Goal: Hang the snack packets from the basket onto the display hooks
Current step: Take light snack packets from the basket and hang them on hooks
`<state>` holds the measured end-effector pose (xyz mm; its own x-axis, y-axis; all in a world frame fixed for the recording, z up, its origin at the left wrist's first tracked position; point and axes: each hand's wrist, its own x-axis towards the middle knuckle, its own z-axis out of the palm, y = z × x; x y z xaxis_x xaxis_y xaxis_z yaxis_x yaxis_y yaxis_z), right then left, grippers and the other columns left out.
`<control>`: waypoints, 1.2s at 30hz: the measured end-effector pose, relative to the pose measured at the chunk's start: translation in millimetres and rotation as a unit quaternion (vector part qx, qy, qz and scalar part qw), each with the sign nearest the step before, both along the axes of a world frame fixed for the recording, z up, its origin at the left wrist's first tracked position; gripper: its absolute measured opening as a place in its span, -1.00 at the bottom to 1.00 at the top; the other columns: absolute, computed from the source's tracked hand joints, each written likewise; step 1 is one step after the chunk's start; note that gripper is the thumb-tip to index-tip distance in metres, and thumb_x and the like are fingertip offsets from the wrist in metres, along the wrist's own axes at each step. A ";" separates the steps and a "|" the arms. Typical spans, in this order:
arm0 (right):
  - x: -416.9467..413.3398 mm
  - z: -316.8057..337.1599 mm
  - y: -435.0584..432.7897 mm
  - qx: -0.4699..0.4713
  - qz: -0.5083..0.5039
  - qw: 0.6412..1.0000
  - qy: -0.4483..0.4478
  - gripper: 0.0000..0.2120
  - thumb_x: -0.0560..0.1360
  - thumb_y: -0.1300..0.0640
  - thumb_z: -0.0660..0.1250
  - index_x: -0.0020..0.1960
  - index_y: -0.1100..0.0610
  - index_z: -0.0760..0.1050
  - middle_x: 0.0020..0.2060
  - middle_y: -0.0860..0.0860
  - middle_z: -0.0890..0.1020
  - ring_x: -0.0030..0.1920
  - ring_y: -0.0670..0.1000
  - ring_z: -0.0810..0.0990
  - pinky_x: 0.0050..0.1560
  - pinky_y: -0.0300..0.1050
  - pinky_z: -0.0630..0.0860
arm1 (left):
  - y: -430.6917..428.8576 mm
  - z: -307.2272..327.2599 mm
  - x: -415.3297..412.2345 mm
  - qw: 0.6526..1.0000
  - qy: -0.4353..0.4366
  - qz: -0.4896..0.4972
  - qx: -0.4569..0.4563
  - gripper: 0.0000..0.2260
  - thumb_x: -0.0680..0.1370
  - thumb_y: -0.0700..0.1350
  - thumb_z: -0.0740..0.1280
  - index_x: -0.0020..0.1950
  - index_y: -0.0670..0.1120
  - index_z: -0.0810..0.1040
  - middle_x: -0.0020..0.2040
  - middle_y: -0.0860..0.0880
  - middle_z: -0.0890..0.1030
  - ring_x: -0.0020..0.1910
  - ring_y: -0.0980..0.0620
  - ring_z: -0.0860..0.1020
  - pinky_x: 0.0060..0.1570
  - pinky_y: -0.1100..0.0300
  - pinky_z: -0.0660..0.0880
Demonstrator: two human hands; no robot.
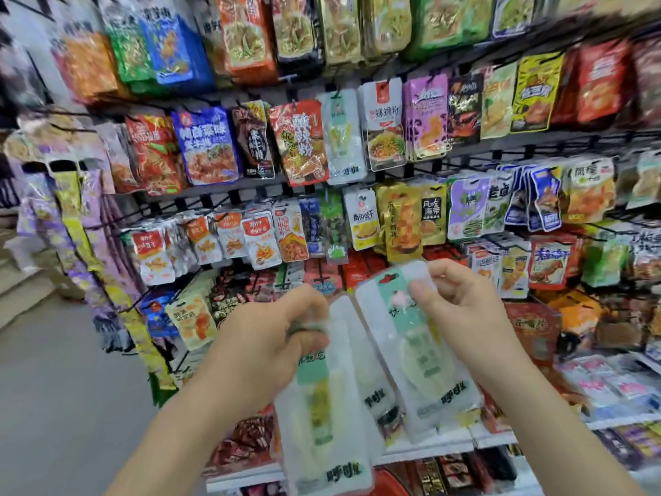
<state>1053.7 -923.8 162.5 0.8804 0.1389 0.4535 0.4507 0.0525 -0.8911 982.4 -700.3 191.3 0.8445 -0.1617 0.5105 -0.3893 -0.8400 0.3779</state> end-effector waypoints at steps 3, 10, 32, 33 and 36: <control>21.2 8.3 9.3 -0.025 -0.044 0.997 -0.059 -0.86 0.56 0.25 0.32 -0.09 0.03 0.49 -0.40 -0.17 0.60 -0.47 -0.19 0.45 -0.40 -0.37 0.34 | 6.9 8.3 12.0 0.999 0.026 -0.003 0.038 -0.57 0.49 -0.06 0.43 0.10 0.42 0.34 -0.37 0.33 0.50 -0.32 0.36 0.50 -0.32 0.48 0.34; 66.1 36.8 40.2 -0.154 -0.057 0.968 -0.192 -0.70 0.59 0.27 0.22 0.07 -0.15 0.47 -0.33 0.02 0.57 -0.40 0.05 0.51 -0.42 -0.01 0.42 | 32.1 19.2 68.1 0.999 0.016 -0.045 0.017 -0.84 0.52 -0.05 0.39 0.06 0.15 0.64 -0.17 0.26 0.66 -0.08 0.28 0.59 -0.17 0.35 0.50; 264.9 162.6 57.3 0.042 0.070 0.990 -0.119 -0.61 0.39 0.29 0.50 0.16 -0.01 0.58 0.11 -0.15 0.59 0.13 -0.37 0.49 0.36 -0.12 0.41 | 0.0 126.0 268.4 0.993 -0.036 0.024 -0.111 -0.39 0.45 -0.18 0.46 0.37 0.30 0.36 0.03 -0.11 0.63 0.05 -0.05 0.61 0.17 -0.03 0.52; 277.4 165.9 58.6 0.048 0.073 0.989 -0.117 -0.62 0.39 0.29 0.50 0.14 -0.03 0.59 0.13 -0.13 0.59 0.21 -0.27 0.49 0.38 -0.06 0.40 | -2.0 129.8 277.0 0.993 -0.040 0.030 -0.112 -0.38 0.44 -0.16 0.47 0.37 0.32 0.35 -0.01 -0.12 0.64 0.03 -0.07 0.61 0.15 -0.05 0.53; 307.8 174.8 65.7 0.047 0.082 0.988 -0.122 -0.62 0.40 0.27 0.50 0.16 -0.02 0.61 0.19 -0.07 0.59 0.32 -0.07 0.46 0.35 0.01 0.42 | -6.0 138.7 300.3 0.994 -0.042 0.060 -0.087 -0.32 0.37 -0.02 0.45 0.37 0.39 0.26 -0.08 -0.07 0.63 -0.02 -0.08 0.62 0.12 -0.05 0.54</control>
